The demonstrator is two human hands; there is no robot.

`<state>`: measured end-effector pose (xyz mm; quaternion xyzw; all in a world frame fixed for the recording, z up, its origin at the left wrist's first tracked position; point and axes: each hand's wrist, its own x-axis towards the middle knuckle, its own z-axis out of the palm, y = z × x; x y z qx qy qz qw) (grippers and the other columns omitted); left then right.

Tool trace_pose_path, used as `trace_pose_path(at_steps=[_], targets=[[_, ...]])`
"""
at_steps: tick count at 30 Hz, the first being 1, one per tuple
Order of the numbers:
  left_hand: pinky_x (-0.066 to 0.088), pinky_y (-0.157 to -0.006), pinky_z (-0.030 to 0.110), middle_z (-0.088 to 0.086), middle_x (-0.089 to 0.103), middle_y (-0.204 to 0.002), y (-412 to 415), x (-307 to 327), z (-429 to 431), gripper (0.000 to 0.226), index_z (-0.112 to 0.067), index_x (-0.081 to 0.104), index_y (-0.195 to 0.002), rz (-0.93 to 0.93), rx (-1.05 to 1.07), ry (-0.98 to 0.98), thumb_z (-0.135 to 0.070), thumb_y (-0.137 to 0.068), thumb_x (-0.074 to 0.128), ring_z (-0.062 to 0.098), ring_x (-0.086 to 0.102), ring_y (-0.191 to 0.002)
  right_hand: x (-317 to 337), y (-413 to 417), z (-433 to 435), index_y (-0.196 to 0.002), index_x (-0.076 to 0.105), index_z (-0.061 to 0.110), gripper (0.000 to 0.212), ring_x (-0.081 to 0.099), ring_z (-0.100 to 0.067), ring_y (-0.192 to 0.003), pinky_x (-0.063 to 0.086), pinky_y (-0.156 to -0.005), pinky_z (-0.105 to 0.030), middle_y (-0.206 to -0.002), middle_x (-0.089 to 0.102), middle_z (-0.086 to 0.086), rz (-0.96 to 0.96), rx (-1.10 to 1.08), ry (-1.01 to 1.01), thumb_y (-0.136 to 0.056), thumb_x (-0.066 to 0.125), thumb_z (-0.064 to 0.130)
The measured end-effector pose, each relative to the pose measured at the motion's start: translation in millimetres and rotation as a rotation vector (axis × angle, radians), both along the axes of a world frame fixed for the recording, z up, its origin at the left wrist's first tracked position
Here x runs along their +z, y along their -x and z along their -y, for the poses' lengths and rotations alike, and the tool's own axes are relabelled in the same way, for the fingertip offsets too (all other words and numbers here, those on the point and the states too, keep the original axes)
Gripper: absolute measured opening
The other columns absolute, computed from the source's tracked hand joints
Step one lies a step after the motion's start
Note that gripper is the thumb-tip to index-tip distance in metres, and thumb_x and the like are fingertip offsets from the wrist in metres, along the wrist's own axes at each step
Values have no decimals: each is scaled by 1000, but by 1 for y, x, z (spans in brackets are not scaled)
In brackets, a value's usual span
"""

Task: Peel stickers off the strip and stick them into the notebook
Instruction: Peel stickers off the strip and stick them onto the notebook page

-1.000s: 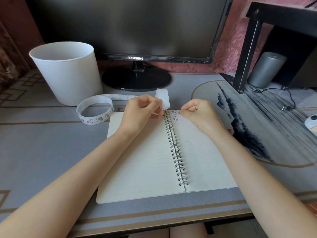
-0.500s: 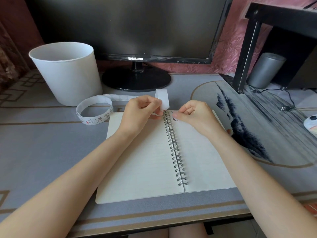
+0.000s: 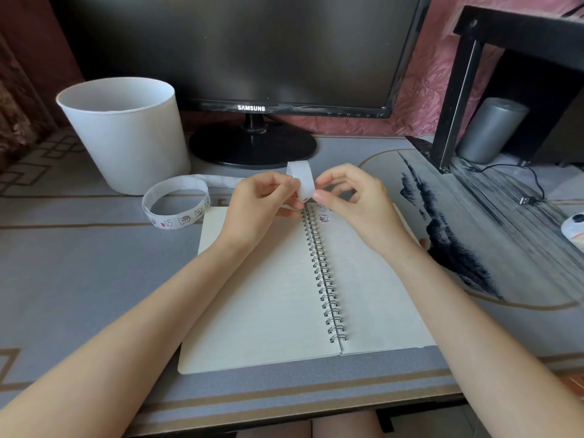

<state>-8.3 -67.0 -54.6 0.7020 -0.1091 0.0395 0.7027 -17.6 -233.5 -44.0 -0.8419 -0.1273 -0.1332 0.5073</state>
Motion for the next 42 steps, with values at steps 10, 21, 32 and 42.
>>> trace_pose_path(at_steps=[10, 21, 32, 42], targets=[[56, -61, 24, 6, 64, -81, 1, 3, 1, 17, -7, 64, -86, -9, -64, 52, -14, -97, 53, 13, 65, -67, -1, -2, -4, -82, 60, 25, 21, 56, -4, -72, 35, -62, -10, -76, 64, 11, 92, -17, -93, -78, 74, 10], [58, -68, 25, 7, 68, -79, 1, -3, 0, 11, -7, 67, -84, 31, -97, -76, -10, -92, 60, 10, 66, -69, -1, -2, -3, -82, 69, 20, 14, 58, -16, -73, 49, -71, -31, -78, 69, 4, 60, 0, -116, -80, 72, 6], [58, -69, 24, 3, 67, -70, 2, -3, 2, 14, -10, 68, -81, 21, -81, -87, -9, -92, 60, 10, 66, -67, 3, 6, -5, -89, 68, 6, 5, 49, 6, -49, 35, -54, -6, -69, 58, 13, 52, -29, 8, -84, 68, 7], [57, -69, 24, 4, 67, -70, 2, -2, 2, 21, -5, 66, -79, -6, -76, -106, -5, -95, 53, 13, 67, -67, -5, -1, -1, -83, 64, 12, 6, 49, -6, -69, 34, -65, -11, -85, 55, 10, 88, 12, 130, -83, 68, 7]])
